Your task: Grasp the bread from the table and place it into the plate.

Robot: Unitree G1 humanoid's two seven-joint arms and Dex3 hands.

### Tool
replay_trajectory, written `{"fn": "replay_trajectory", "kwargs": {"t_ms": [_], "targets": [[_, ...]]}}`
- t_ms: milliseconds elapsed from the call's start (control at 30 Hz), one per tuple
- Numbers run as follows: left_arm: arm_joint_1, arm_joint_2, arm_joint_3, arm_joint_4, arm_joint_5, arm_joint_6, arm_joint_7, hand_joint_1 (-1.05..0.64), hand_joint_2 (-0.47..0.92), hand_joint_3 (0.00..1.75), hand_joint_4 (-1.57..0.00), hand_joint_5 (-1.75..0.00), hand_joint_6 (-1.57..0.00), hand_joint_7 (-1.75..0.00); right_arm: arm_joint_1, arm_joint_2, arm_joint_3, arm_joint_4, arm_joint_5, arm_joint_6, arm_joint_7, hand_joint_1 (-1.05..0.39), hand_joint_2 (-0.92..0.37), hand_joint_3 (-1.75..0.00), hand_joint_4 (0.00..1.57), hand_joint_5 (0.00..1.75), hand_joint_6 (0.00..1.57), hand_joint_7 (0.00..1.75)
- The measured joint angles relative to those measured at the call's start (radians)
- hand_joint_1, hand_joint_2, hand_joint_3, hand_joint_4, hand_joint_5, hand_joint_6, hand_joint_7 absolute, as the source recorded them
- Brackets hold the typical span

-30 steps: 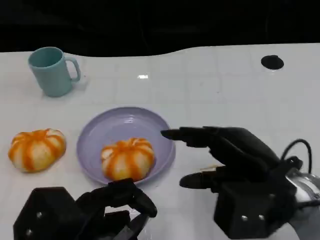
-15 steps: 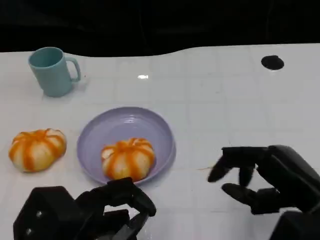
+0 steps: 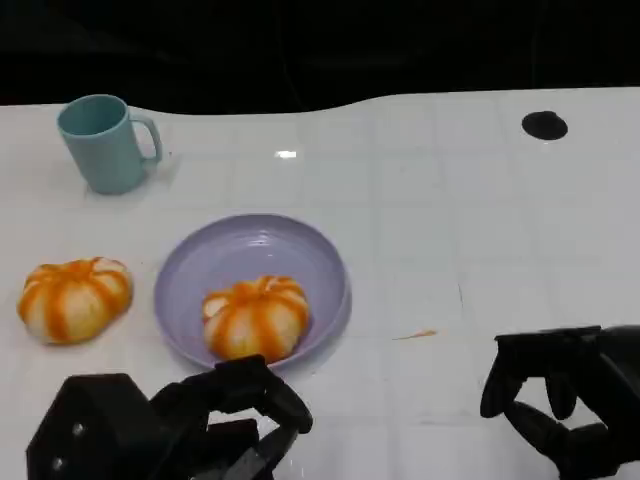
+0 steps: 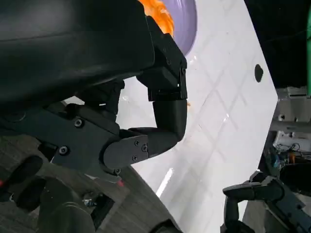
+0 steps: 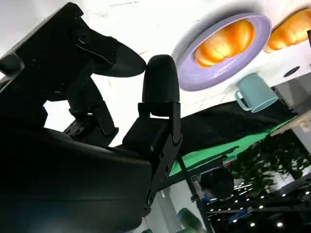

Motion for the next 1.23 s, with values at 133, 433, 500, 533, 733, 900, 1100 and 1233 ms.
{"fn": "replay_trajectory", "kwargs": {"t_ms": [133, 433, 500, 533, 733, 900, 1100, 1233], "targets": [[0.0, 0.002, 0.007, 0.0, -0.003, 0.0, -0.005, -0.33, 0.89, 0.58, -0.7, -1.75, -0.61, -1.45, 0.022, 0.032, 0.0, 0.001, -0.013, 0.017, -0.028, -0.07, -0.37, -1.08, 0.9, 1.75, 0.86, 1.31], [0.019, 0.016, 0.03, 0.0, -0.02, -0.013, -0.011, -0.31, 0.89, 0.59, -0.68, -1.75, -0.61, -1.44, 0.027, 0.055, 0.014, 0.047, -0.087, 0.01, -0.109, -0.07, -0.38, -1.02, 0.9, 1.75, 0.88, 1.34], [0.024, 0.017, 0.033, 0.0, -0.024, -0.014, -0.011, -0.31, 0.89, 0.59, -0.67, -1.75, -0.61, -1.44, 0.027, 0.059, 0.018, 0.057, -0.093, 0.01, -0.117, -0.07, -0.38, -1.02, 0.91, 1.75, 0.87, 1.34], [0.027, 0.017, 0.034, 0.0, -0.028, -0.014, -0.011, -0.31, 0.89, 0.59, -0.66, -1.75, -0.61, -1.45, 0.027, 0.061, 0.02, 0.06, -0.093, 0.01, -0.119, -0.06, -0.38, -1.02, 0.9, 1.75, 0.86, 1.34], [0.036, 0.018, 0.039, 0.0, -0.035, -0.012, -0.011, -0.31, 0.89, 0.6, -0.67, -1.75, -0.6, -1.45, 0.022, 0.063, 0.023, 0.078, -0.093, 0.012, -0.121, -0.07, -0.38, -1.02, 0.9, 1.73, 0.87, 1.28], [0.037, 0.022, 0.04, -0.001, -0.037, -0.012, -0.011, -0.31, 0.89, 0.6, -0.67, -1.75, -0.6, -1.45, 0.021, 0.064, 0.026, 0.087, -0.091, 0.012, -0.122, -0.08, -0.37, -1.03, 0.91, 1.73, 0.89, 1.24], [0.038, 0.023, 0.04, -0.001, -0.037, -0.015, -0.011, -0.29, 0.89, 0.61, -0.67, -1.75, -0.61, -1.44, 0.017, 0.064, 0.032, 0.091, -0.09, 0.008, -0.122, -0.08, -0.35, -1.05, 0.92, 1.72, 0.93, 1.2], [0.038, 0.023, 0.04, -0.001, -0.039, -0.016, -0.011, -0.3, 0.88, 0.62, -0.66, -1.75, -0.61, -1.45, 0.013, 0.064, 0.033, 0.095, -0.09, -0.002, -0.122, -0.08, -0.34, -1.07, 0.93, 1.7, 0.94, 1.18]]}}
